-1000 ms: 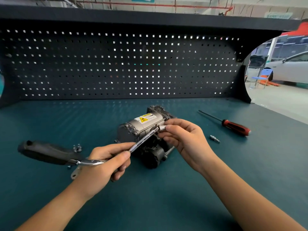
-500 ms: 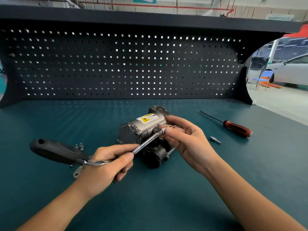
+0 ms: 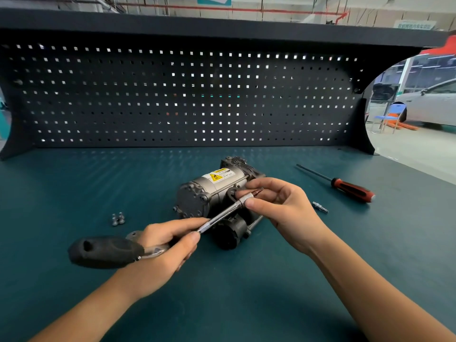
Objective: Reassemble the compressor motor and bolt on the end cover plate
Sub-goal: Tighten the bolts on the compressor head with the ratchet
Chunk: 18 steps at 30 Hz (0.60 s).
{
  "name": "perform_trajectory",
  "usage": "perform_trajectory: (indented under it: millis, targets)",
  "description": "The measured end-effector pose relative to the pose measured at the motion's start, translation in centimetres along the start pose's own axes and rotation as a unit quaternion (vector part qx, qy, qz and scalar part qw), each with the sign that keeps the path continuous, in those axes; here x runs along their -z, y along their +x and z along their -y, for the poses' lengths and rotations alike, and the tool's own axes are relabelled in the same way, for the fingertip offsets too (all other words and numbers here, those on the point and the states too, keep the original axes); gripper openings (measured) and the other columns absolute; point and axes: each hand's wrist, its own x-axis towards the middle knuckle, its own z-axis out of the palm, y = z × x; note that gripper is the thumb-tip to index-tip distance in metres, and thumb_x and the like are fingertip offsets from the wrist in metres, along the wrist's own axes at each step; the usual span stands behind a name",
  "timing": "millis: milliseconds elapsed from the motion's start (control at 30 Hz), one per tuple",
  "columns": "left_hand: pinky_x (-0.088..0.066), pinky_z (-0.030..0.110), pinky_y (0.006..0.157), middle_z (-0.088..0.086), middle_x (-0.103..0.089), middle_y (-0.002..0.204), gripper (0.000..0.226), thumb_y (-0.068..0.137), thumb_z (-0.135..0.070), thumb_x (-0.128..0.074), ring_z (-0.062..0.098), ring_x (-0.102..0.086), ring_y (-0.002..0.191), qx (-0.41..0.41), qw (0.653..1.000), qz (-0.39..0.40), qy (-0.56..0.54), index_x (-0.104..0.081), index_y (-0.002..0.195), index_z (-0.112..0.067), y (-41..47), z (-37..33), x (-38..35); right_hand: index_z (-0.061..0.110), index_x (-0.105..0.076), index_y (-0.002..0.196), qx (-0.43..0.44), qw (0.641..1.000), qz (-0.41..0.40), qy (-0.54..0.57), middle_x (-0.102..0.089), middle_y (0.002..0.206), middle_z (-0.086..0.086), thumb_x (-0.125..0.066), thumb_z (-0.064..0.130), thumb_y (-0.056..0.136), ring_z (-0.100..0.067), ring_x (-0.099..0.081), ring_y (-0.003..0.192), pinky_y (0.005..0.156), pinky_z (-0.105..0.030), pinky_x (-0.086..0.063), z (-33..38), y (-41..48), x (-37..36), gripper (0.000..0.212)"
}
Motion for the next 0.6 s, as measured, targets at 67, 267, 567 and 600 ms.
perform_trajectory:
  millis: [67,267,567,600]
  targets:
    - [-0.037,0.023,0.049,-0.008,-0.052,0.053,0.026,0.076,-0.043,-0.054,0.008,-0.044,0.047,-0.008,0.999,-0.013,0.046,-0.065,0.096,-0.056,-0.2,0.2,0.0,0.008,-0.064,0.088,0.002,1.0,-0.002,0.01,-0.074,0.08,-0.005,-0.07,0.009,0.059,-0.01,-0.069,0.075,0.067,-0.015,-0.051,-0.1,-0.1,-0.1,0.03]
    - [-0.033,0.017,0.042,0.001,-0.049,0.049,0.035,0.076,-0.018,-0.053,0.009,-0.041,0.042,0.005,0.996,-0.007,-0.09,-0.073,0.093,-0.042,-0.3,-1.0,-0.6,0.014,-0.075,0.074,-0.001,0.998,0.003,0.068,-0.074,0.079,-0.007,-0.07,0.009,0.056,-0.012,-0.07,0.075,0.065,-0.016,-0.052,0.5,-0.3,-0.4,0.019]
    - [-0.026,0.013,0.037,0.003,-0.04,0.045,0.028,0.067,-0.014,-0.055,0.01,-0.03,0.031,0.142,0.953,0.054,-0.263,-0.076,0.087,-0.012,-0.1,-1.8,-0.3,0.02,-0.078,0.078,0.01,0.996,0.049,0.076,-0.072,0.074,0.003,-0.076,0.025,0.059,-0.004,-0.064,0.068,0.069,-0.014,-0.05,0.6,-0.6,-0.7,0.02]
    - [-0.026,0.012,0.037,0.003,-0.039,0.045,0.028,0.067,-0.013,-0.055,0.01,-0.029,0.03,0.156,0.945,0.066,-0.279,-0.075,0.086,-0.01,-0.2,-1.8,-0.3,0.019,-0.078,0.079,0.01,0.995,0.059,0.074,-0.072,0.074,0.003,-0.081,0.031,0.056,-0.004,-0.064,0.068,0.069,-0.015,-0.05,0.6,-0.6,-0.6,0.026]
